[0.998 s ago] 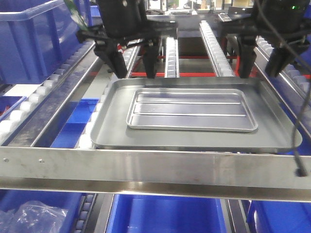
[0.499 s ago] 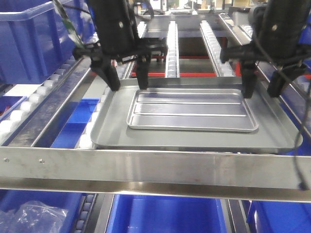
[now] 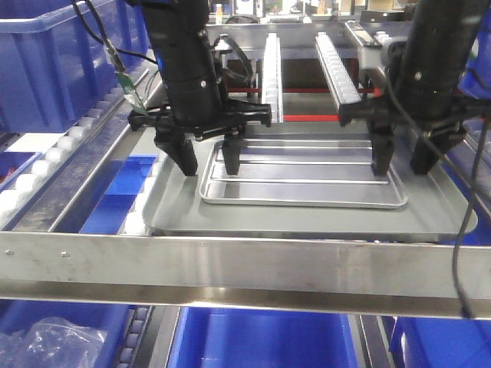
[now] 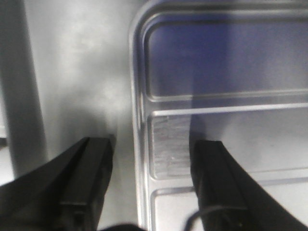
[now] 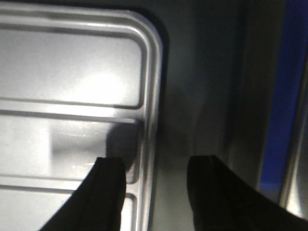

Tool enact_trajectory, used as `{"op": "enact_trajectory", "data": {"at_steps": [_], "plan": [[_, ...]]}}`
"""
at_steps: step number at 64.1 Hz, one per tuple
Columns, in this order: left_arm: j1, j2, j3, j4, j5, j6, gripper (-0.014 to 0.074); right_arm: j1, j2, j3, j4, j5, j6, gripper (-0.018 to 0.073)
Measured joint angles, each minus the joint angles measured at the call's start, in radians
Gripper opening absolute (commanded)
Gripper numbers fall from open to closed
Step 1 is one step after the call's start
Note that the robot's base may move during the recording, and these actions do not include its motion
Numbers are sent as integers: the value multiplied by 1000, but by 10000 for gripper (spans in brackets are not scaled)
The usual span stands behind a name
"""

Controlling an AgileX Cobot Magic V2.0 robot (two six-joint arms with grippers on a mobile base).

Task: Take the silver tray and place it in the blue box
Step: 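Lower both grippers onto the silver tray's farther rim, then close both grippers on the tray rim and lift it off the shelf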

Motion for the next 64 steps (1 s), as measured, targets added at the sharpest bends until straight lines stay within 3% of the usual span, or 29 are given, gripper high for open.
{"op": "enact_trajectory", "data": {"at_steps": [11, 26, 33, 40, 43, 64], "plan": [[1, 1, 0, 0, -11, 0, 270, 0, 9, 0, 0, -11, 0, 399], [11, 2, 0, -8, -11, -1, 167, 0, 9, 0, 0, -26, 0, 260], [16, 2, 0, -12, -11, -1, 92, 0, 9, 0, 0, -29, 2, 198], [17, 2, -2, -14, -11, -2, -48, 0, 9, -1, 2, -31, 2, 64], [17, 2, -2, -12, -8, -2, -115, 0, 9, -2, 2, -31, 5, 48], [18, 2, -8, -21, 9, -9, -96, 0, 5, -2, 2, -33, 9, 56]]}}
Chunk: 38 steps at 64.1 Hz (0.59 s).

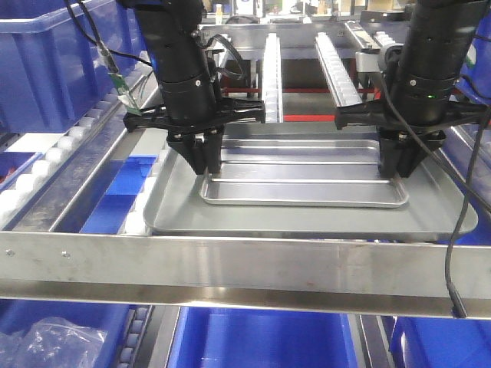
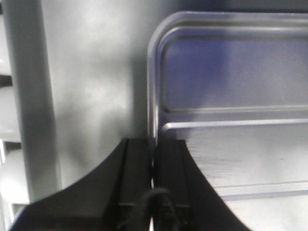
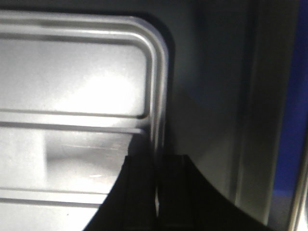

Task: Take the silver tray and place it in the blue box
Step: 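Close both grippers on the tray rim and lift it off the shelf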

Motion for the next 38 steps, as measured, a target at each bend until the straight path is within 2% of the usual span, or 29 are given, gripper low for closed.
{"op": "enact_trajectory", "data": {"at_steps": [12, 24, 38], "plan": [[0, -37, -18, 4, 54, -8, -97, 1, -73, 0, 6, 40, 0, 56], [-2, -180, -24, 30, 120, -4, -96, 16, -210, 0, 13, 98, 0, 56], [-4, -301, 15, 44, 189, 57, -96, 97, -346, 34, -1, 156, 14, 56]]}}
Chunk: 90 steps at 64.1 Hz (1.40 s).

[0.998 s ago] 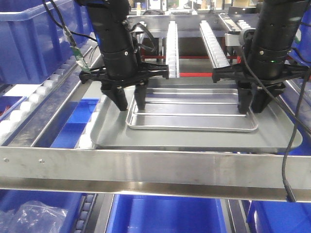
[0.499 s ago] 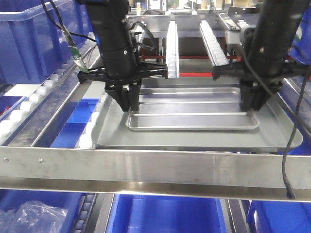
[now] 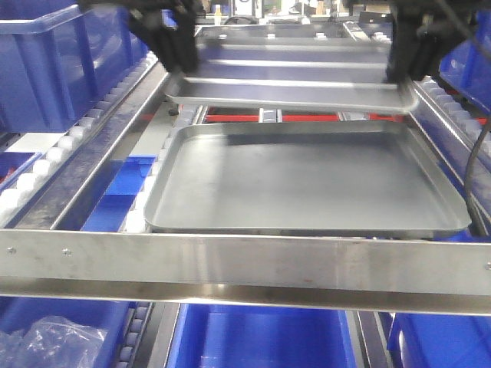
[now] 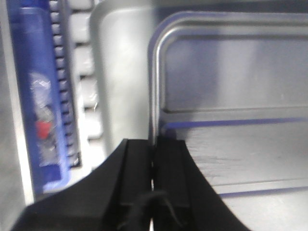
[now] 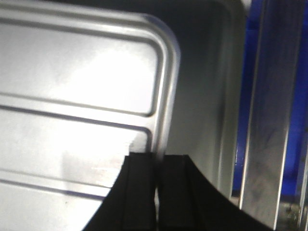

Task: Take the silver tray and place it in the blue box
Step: 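Close both grippers on the tray rim and lift it off the shelf, then hold the tray with both grippers while the base backs away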

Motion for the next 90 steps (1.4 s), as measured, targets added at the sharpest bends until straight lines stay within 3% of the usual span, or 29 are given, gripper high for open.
{"op": "enact_trajectory", "data": {"at_steps": [28, 50, 73, 90], "plan": [[-48, -215, 301, 6, -69, -34, -96, 71, -88, 65, 8, 100, 27, 56], [-88, -383, 314, 36, 8, -54, -96, 155, -258, 65, -9, 158, 37, 56], [-140, -516, 314, -1, 52, -57, -96, 165, -449, 65, 13, 204, 35, 56], [-147, -532, 314, -8, 52, -57, -96, 165, -472, 65, 13, 213, 33, 56]]}}
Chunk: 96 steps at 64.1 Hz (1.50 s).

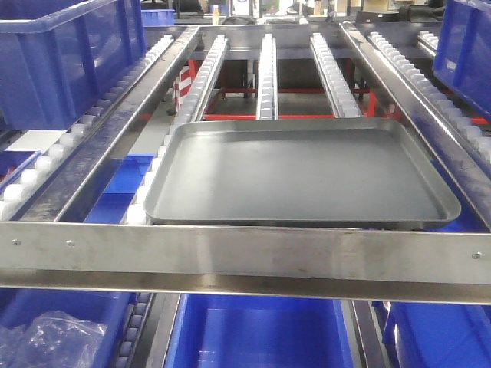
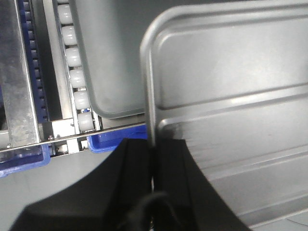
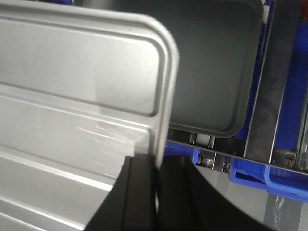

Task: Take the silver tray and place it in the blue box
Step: 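Hold the tray with both grippers while the base backs away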

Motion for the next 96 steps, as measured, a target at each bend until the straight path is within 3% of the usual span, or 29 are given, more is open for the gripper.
{"op": "enact_trajectory", "data": {"at_steps": [96], "plan": [[0, 0, 0, -2, 5, 2, -97, 0, 7, 0, 1, 7, -6, 56]]}}
